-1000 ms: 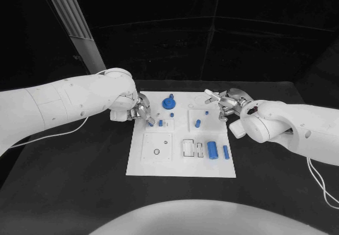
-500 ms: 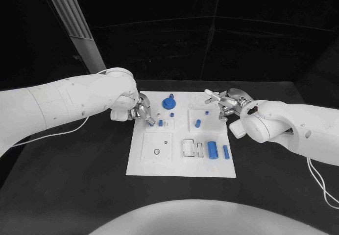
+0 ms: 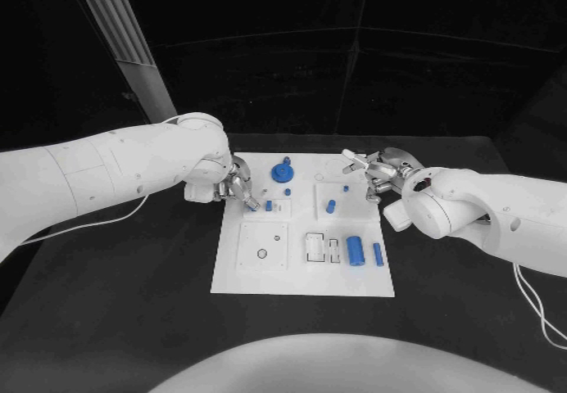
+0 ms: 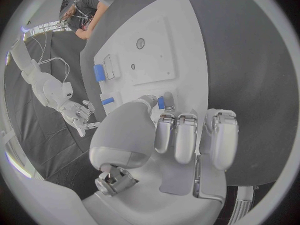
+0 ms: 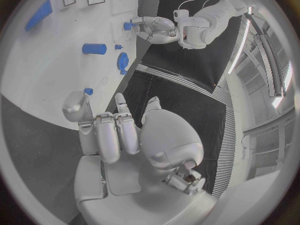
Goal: Assemble the parts on the task board
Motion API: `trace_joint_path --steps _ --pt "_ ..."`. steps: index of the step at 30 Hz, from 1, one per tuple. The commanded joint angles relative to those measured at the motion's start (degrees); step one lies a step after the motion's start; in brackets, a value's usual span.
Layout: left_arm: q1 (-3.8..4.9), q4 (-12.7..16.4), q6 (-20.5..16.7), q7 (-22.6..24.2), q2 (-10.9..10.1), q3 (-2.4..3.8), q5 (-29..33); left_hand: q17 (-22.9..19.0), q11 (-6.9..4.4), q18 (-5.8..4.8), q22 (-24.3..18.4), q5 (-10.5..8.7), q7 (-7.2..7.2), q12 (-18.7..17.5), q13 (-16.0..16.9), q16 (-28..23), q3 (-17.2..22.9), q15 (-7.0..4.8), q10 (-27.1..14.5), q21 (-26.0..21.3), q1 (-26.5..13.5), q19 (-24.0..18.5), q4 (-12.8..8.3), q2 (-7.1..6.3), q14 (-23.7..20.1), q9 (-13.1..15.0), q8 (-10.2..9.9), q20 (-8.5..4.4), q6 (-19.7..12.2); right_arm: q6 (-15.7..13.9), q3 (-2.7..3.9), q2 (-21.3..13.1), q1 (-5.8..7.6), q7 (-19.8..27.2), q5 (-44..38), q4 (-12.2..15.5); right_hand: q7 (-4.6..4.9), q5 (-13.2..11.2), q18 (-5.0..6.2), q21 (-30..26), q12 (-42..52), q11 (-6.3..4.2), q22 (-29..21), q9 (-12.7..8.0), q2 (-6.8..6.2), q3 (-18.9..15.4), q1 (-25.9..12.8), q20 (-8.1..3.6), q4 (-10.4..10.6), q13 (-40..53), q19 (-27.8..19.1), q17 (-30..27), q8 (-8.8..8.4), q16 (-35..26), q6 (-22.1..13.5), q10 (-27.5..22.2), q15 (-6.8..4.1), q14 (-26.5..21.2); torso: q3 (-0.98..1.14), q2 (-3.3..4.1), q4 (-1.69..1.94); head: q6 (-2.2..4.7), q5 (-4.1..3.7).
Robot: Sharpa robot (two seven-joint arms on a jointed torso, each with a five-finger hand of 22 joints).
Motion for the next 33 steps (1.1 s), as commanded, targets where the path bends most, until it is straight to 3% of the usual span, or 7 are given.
trace_joint_path --steps 1,5,7,9,14,21,33 --pt "-0.31 0.2 1.9 -1.9 -0.1 -0.25 -1.1 15.1 0.03 -0.34 15.0 -0.66 0.16 -0.3 15.1 0.2 -0.9 -0.03 6.1 0.1 -1.2 5.9 0.0 -0.38 5.9 -0.2 -0.3 -0.26 0.1 0.4 0.03 0.0 0.08 0.2 -0.2 0.1 -0.08 0.1 0.25 0.0 0.2 -0.30 5.8 -0.1 0.57 -0.4 0.2 -0.10 0.0 12.1 0.4 10.7 0.16 0.4 -0.4 3.1 -0.41 2.5 0.01 0.01 0.05 -0.01 0.03" --pt "-0.31 0.3 2.1 -1.8 -0.2 -0.25 -1.8 15.1 0.35 -0.37 15.1 -5.94 0.49 -0.3 15.1 0.2 -3.2 0.25 6.1 0.2 -5.2 6.0 0.1 0.02 5.9 -0.4 -0.7 -0.08 0.4 0.4 0.03 0.1 0.08 0.2 -0.2 0.1 -0.08 0.1 0.25 0.0 0.2 -0.30 5.8 -0.1 0.61 -0.4 0.3 -0.10 0.0 12.1 0.4 10.7 0.17 0.4 -0.4 3.1 -0.41 2.5 0.00 -0.01 0.02 -0.01 0.11" --pt "-0.31 0.3 2.0 -1.7 -0.2 -0.25 -2.0 15.1 0.48 -0.38 15.1 -10.84 0.68 -0.3 15.1 0.2 -4.9 0.41 6.1 0.2 -8.6 6.0 0.1 0.68 5.9 -0.4 -0.8 0.04 0.6 0.4 0.03 0.1 0.08 0.2 -0.2 0.0 -0.08 0.1 0.25 0.0 0.2 -0.30 5.8 -0.1 0.61 -0.4 0.3 -0.10 0.0 12.1 0.4 10.7 0.17 0.4 -0.4 3.1 -0.41 2.5 0.00 0.00 0.00 0.04 0.12" --pt "-0.31 0.3 1.9 -1.5 -0.3 -0.25 -2.1 15.1 0.51 -0.38 15.1 -12.84 0.62 -0.3 15.1 0.2 -6.0 0.45 6.1 0.2 -10.4 6.0 0.2 1.10 5.9 -0.1 -0.5 0.15 0.6 0.4 0.03 0.1 0.08 0.2 -0.2 0.0 -0.08 0.1 0.25 0.0 0.2 -0.30 5.8 -0.1 0.61 -0.4 0.3 -0.10 0.0 12.1 0.4 10.7 0.17 0.4 -0.4 3.1 -0.41 2.5 -0.01 0.00 0.01 0.08 0.09" --pt "-0.31 0.5 0.9 -0.7 -0.4 -0.25 -2.2 15.1 0.39 -0.38 15.1 -18.54 0.44 -0.3 15.1 0.2 -9.3 0.46 6.1 0.2 -13.9 6.0 0.2 2.41 5.9 3.2 2.6 0.28 -0.1 0.5 0.03 0.1 0.08 0.2 -0.2 0.0 -0.08 0.1 0.25 0.0 0.2 -0.30 5.8 -0.1 0.61 -0.4 0.3 -0.10 0.0 12.1 0.4 10.7 0.17 0.4 -0.4 3.1 -0.41 2.5 0.01 -0.01 0.01 0.06 0.10" --pt "-0.31 1.1 -2.3 1.7 -0.8 -0.25 -2.5 15.1 0.40 -0.38 15.1 -31.59 0.51 -0.3 15.1 0.2 -15.5 0.49 6.1 0.2 -19.0 6.0 0.1 3.87 5.9 7.4 5.8 0.29 -2.1 0.5 0.03 0.1 0.08 0.2 -0.2 0.0 -0.08 0.1 0.25 0.0 0.2 -0.30 5.8 -0.1 0.61 -0.4 0.3 -0.10 0.0 12.1 0.4 10.7 0.17 0.4 -0.4 3.1 -0.41 2.5 0.02 -0.01 0.04 0.20 0.11" --pt "-0.30 2.0 -7.2 4.5 -2.1 -0.25 -3.4 15.1 0.06 -0.38 15.1 -31.91 0.16 -0.3 15.1 0.2 -19.5 0.19 6.1 0.2 -22.1 6.0 0.1 3.85 5.9 8.5 6.4 0.01 -1.5 0.6 0.03 0.1 0.07 0.2 -0.2 -0.1 -0.08 0.1 0.25 0.0 0.2 -0.30 5.8 -0.1 0.61 -0.4 0.3 -0.10 0.0 12.1 0.4 10.7 0.17 0.4 -0.4 3.1 -0.41 2.5 -0.02 -0.02 0.08 0.29 0.13"
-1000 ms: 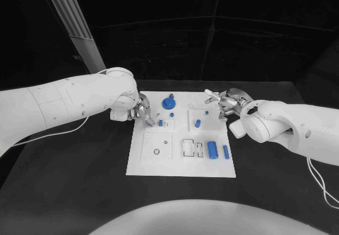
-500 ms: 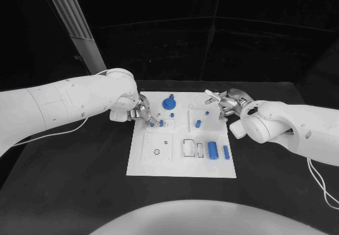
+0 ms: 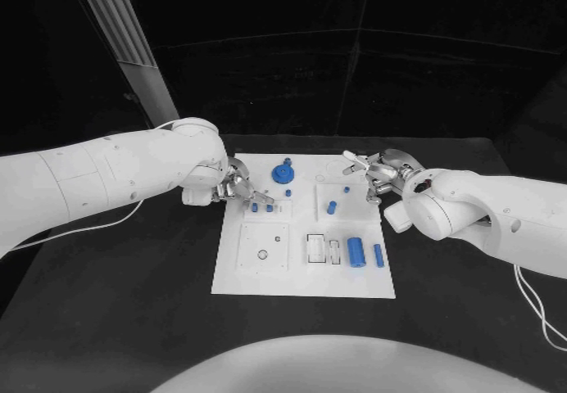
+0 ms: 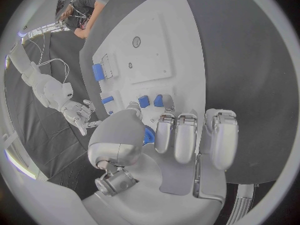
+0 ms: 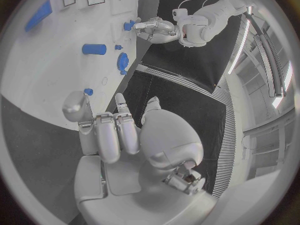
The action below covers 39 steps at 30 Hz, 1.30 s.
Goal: Assemble the parts on the task board
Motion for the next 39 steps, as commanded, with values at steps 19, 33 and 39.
trace_joint_path --steps 19,33,39 --pt "1.29 6.8 -39.8 43.0 -7.6 -0.05 2.6 15.1 1.20 -0.38 15.1 19.62 1.00 -11.6 4.0 0.2 2.3 0.95 -6.3 0.2 23.0 6.0 0.1 -2.96 5.9 -9.8 -10.1 0.38 0.7 -0.4 0.02 0.0 -0.06 1.4 -0.2 -0.1 -0.07 0.1 0.23 0.1 0.3 -0.29 5.9 -0.1 0.45 -0.4 0.1 -0.10 0.0 12.3 0.5 10.8 0.20 0.4 -0.5 3.2 -0.40 2.5 0.01 -0.04 0.01 0.85 -0.01" --pt "0.13 1.8 -40.8 55.6 -3.3 -0.06 1.2 15.1 5.65 -0.38 15.1 14.41 5.14 -70.4 -54.8 0.2 10.1 4.42 -34.1 0.2 44.7 6.0 0.0 -8.22 5.9 -33.4 -31.5 3.41 7.7 -2.6 0.02 -0.3 -0.15 6.0 -3.0 0.3 -0.12 0.4 0.10 0.7 0.5 -0.34 6.2 0.0 0.65 -0.3 1.0 -0.11 -0.2 12.5 1.1 11.2 0.41 0.7 -0.4 3.4 -0.44 2.9 -0.01 0.08 -0.15 1.64 0.11" --pt "-0.58 -0.8 -39.5 54.9 -0.9 -0.06 -11.2 15.1 5.28 -0.38 15.1 9.38 4.81 -73.9 -63.9 0.2 13.1 4.04 -30.4 0.2 47.4 6.0 -0.4 -9.27 5.9 -39.2 -37.6 3.27 12.3 -3.0 0.02 -0.3 -0.15 6.5 -3.7 0.5 -0.13 0.4 0.06 0.8 0.5 -0.34 6.2 0.0 0.64 -0.3 1.1 -0.11 -0.2 12.5 1.2 11.3 0.43 0.8 -0.4 3.5 -0.44 3.0 0.02 0.05 -0.10 1.50 0.03"
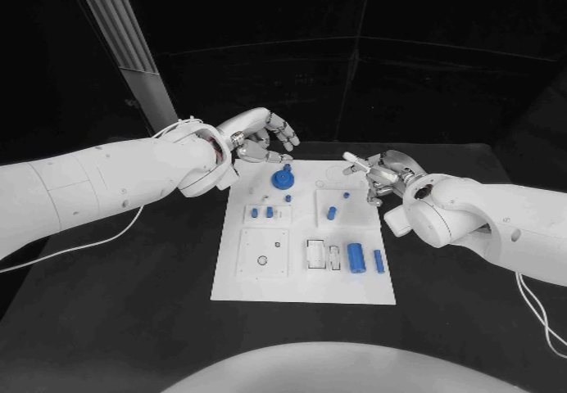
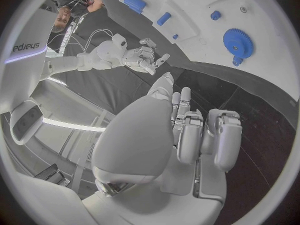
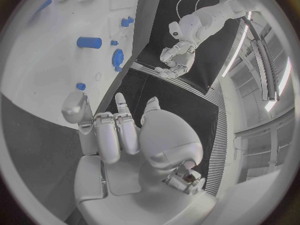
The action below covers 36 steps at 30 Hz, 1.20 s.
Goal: Assemble the parts on the task board
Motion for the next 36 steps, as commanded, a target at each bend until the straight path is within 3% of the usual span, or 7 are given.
trace_joint_path --steps 1,6,9,13,28,32,36 --pt "-0.19 -1.1 0.6 1.8 1.0 0.03 -12.9 15.1 -0.10 -0.38 15.1 -2.64 -0.33 -0.8 -2.3 0.2 1.1 -0.23 1.0 0.2 1.0 6.0 0.0 0.22 6.0 -1.5 -1.6 0.04 1.1 -1.3 0.03 -0.1 0.08 2.1 -1.6 0.2 -0.13 0.4 0.07 0.1 0.3 -0.34 6.2 0.0 0.05 -0.3 0.5 -0.13 -0.2 12.5 0.3 11.3 0.22 0.3 -0.4 3.5 -0.44 3.0 0.02 -0.02 0.00 -0.20 -0.01" --pt "-0.58 -2.1 1.1 0.6 2.4 0.03 -23.0 15.1 -0.56 -0.38 15.1 -6.27 -0.82 -2.1 -6.3 0.2 3.0 -0.53 3.5 0.2 2.1 6.0 0.1 0.44 6.0 -3.7 -3.8 -0.26 3.5 -1.3 0.03 -0.2 0.08 2.2 -1.7 0.3 -0.13 0.4 0.07 0.1 0.3 -0.34 6.2 0.0 0.05 -0.3 0.5 -0.13 -0.2 12.5 0.3 11.3 0.22 0.3 -0.4 3.5 -0.44 3.0 0.00 -0.01 0.03 -0.35 -0.13" --pt "-0.84 -2.5 1.9 -0.3 3.0 0.03 -27.9 15.1 -0.61 -0.38 15.1 -9.43 -0.97 -2.7 -7.7 0.2 3.8 -0.64 4.4 0.2 2.6 6.0 0.1 0.73 6.0 -4.4 -4.3 -0.35 4.7 -1.3 0.03 -0.2 0.08 2.2 -1.7 0.4 -0.13 0.4 0.07 0.1 0.3 -0.34 6.2 0.0 0.05 -0.3 0.5 -0.13 -0.2 12.5 0.3 11.3 0.22 0.3 -0.4 3.5 -0.44 3.0 0.02 0.01 0.08 -0.42 -0.16" --pt "-1.20 -3.0 2.8 -1.1 3.6 0.03 -31.3 15.1 -0.60 -0.38 15.1 -10.94 -1.00 -3.3 -8.7 0.2 3.9 -0.62 4.7 0.2 2.2 6.0 0.2 0.73 6.0 -5.0 -4.8 -0.36 5.7 -1.3 0.03 -0.2 0.08 2.2 -1.8 0.4 -0.13 0.4 0.07 0.1 0.3 -0.34 6.2 0.0 0.05 -0.3 0.5 -0.13 -0.2 12.5 0.3 11.3 0.22 0.3 -0.4 3.5 -0.44 3.0 0.03 -0.04 0.12 -0.47 -0.16" --pt "-2.78 -3.7 5.1 -2.4 4.9 0.03 -39.5 15.1 -1.20 -0.38 15.1 -11.26 -1.62 -4.5 -9.1 0.2 3.1 -1.25 5.6 0.2 1.5 6.0 0.1 0.10 6.0 -5.7 -5.0 -0.80 9.0 -1.5 0.03 -0.2 0.08 2.4 -1.8 0.4 -0.14 0.4 0.04 0.2 0.2 -0.35 6.3 0.0 0.03 -0.3 0.6 -0.13 -0.2 12.4 0.4 11.3 0.26 0.3 -0.4 3.4 -0.45 3.0 0.00 -0.03 0.08 -0.24 0.03" --pt "-3.12 -3.8 5.1 -2.8 5.1 0.03 -40.0 15.1 -1.23 -0.38 15.1 -11.26 -1.60 -4.8 -9.1 0.2 3.1 -1.30 5.4 0.2 1.9 6.0 0.0 -0.09 6.0 -6.0 -5.4 -0.94 8.9 -1.5 0.03 -0.2 0.08 2.3 -1.8 0.4 -0.14 0.4 0.04 0.2 0.2 -0.35 6.3 0.0 0.03 -0.3 0.6 -0.13 -0.2 12.4 0.4 11.3 0.26 0.3 -0.4 3.4 -0.45 3.0 0.00 -0.02 0.11 -0.20 0.05" --pt "-3.55 -4.0 4.8 -3.8 5.4 0.03 -41.2 15.1 -1.02 -0.38 15.1 -11.26 -1.18 -6.1 -9.1 0.2 4.1 -1.46 4.0 0.2 3.9 6.0 -0.2 0.27 6.0 -6.9 -7.1 -1.19 7.3 -1.4 0.03 -0.1 0.08 2.2 -1.8 0.4 -0.14 0.4 0.04 0.2 0.2 -0.35 6.3 0.0 0.03 -0.3 0.6 -0.13 -0.2 12.4 0.4 11.3 0.26 0.3 -0.4 3.4 -0.45 3.0 0.00 -0.03 0.10 -0.17 0.05"
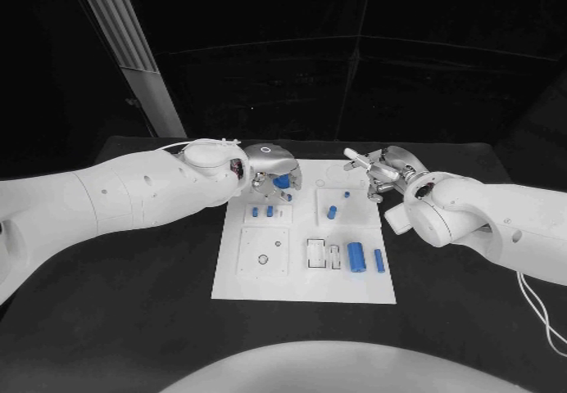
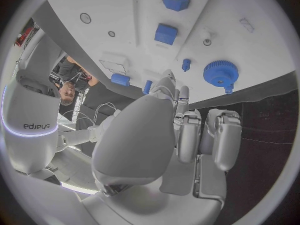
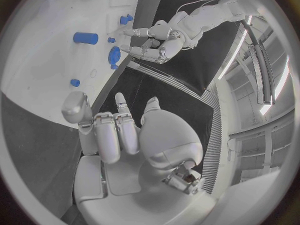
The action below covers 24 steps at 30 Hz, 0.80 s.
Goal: Assemble the parts on the task board
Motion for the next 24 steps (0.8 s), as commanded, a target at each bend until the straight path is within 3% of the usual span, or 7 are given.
trace_joint_path --steps 1,8,11,24 --pt "-0.20 -0.2 0.7 -1.8 0.3 0.03 -3.0 15.1 0.00 -0.39 15.1 -0.36 0.04 -0.7 0.0 0.2 0.5 -0.80 -1.2 0.2 0.8 6.0 0.2 -0.01 6.0 -0.4 -0.8 -0.42 -0.9 -0.3 0.03 0.1 0.09 0.5 -0.3 0.1 -0.14 0.4 0.04 0.2 0.2 -0.35 6.3 0.0 0.03 -0.3 0.6 -0.14 -0.2 12.4 0.4 11.3 0.28 0.3 -0.4 3.4 -0.45 3.0 -0.01 0.02 0.02 0.03 0.00" --pt "-0.57 -0.9 1.8 -4.7 1.0 0.03 -4.4 15.1 -0.18 -0.39 15.1 -0.36 -0.19 -1.8 0.0 0.2 0.9 -1.09 -2.7 0.2 1.1 6.0 0.3 0.22 6.0 -1.0 -1.6 -0.75 -1.5 0.2 0.03 0.3 0.09 0.2 -0.3 0.0 -0.14 0.4 0.05 0.2 0.2 -0.36 6.3 0.0 0.04 -0.3 0.7 -0.14 -0.1 12.4 0.4 11.4 0.30 0.3 -0.4 3.4 -0.45 3.0 0.08 -0.03 0.05 0.10 0.10" --pt "-0.64 -1.2 2.1 -5.5 1.4 0.03 -4.6 15.1 -0.54 -0.39 15.1 -0.35 -0.48 -2.5 0.0 0.2 1.4 -1.53 -4.1 0.2 1.1 6.0 0.3 0.63 6.0 -1.5 -2.4 -1.01 -2.2 0.4 0.03 0.4 0.09 0.1 -0.3 -0.1 -0.14 0.4 0.05 0.2 0.2 -0.36 6.3 0.0 0.04 -0.3 0.7 -0.14 -0.1 12.4 0.4 11.4 0.30 0.3 -0.4 3.4 -0.45 3.0 -0.01 0.00 -0.02 0.03 0.12" --pt "-0.73 -2.4 2.7 -6.1 2.4 0.04 -4.8 15.1 -0.64 -0.39 15.1 -0.35 -0.63 -2.1 0.2 0.2 2.6 -1.51 -3.3 0.2 2.0 6.0 0.2 1.34 6.0 -1.7 -2.3 -1.32 -1.0 0.6 0.03 0.4 0.09 -0.3 -0.3 0.0 -0.14 0.4 0.05 0.2 0.2 -0.36 6.3 0.0 0.04 -0.3 0.7 -0.14 -0.1 12.4 0.4 11.4 0.30 0.3 -0.4 3.4 -0.45 3.0 0.03 0.02 0.03 -0.17 0.01"
